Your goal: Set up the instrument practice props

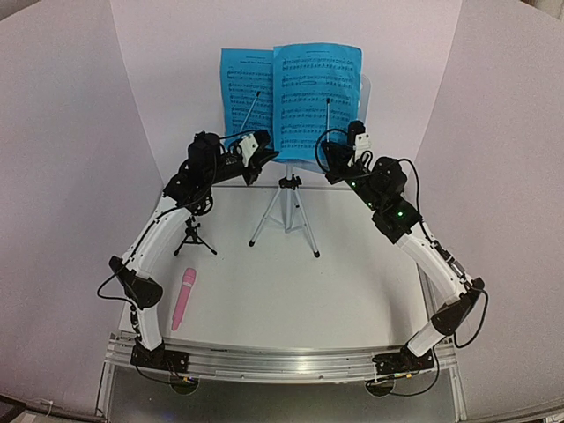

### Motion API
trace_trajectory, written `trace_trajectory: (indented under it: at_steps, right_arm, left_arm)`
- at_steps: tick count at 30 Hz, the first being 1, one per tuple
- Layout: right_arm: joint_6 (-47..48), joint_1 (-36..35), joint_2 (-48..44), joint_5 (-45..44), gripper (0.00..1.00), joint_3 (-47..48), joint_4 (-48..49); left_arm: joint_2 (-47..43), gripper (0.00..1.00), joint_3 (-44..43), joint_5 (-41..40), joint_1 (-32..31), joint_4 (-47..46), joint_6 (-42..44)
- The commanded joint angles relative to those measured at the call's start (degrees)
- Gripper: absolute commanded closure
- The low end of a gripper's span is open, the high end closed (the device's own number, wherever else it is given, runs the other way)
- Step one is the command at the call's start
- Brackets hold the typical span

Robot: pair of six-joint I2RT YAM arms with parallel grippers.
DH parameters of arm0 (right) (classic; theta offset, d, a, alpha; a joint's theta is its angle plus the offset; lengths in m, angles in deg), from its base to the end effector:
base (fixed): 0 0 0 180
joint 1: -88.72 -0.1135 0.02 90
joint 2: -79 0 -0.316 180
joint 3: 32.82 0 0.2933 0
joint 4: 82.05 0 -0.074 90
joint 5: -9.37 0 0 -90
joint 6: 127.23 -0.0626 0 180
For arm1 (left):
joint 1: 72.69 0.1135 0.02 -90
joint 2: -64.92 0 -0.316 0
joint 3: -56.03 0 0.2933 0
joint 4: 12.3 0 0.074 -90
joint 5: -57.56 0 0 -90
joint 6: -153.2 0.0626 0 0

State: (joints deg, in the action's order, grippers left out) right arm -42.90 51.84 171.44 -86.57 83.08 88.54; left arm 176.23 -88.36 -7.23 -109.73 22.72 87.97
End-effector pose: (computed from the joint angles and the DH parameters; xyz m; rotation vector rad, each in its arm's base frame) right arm 0.3516 0.2557 0.5791 -0.2758 1.3198 0.5603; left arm 0.3920 -0.3292 0.5636 1.1110 1.1871 -0.5175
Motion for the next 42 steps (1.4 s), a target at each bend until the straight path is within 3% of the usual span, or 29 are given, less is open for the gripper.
trace_trajectory:
  at_steps: [1, 12, 18, 42]
  right_arm:
    - [-2.59, -0.39, -1.89, 1.23, 1.0, -0.1, 1.65]
    - [-1.46, -0.4, -1.78, 2.17, 1.0, 0.37, 1.65]
    - [-1.19, -0.38, -1.88, 2.76, 1.0, 0.35, 1.65]
    - [-0.5, -0.41, -1.86, 3.21, 1.0, 0.51, 1.67]
  left_arm:
    - [2.75, 1.0, -6.49, 5.33, 2.14, 6.98, 4.25]
    - [5.04, 1.0, -9.75, 9.5, 3.03, 8.23, 7.73]
    - [6.43, 1.0, -11.11, 9.24, 3.12, 4.22, 8.73]
    - [10.25, 1.0, -14.3, 11.18, 1.56, -0.25, 4.85]
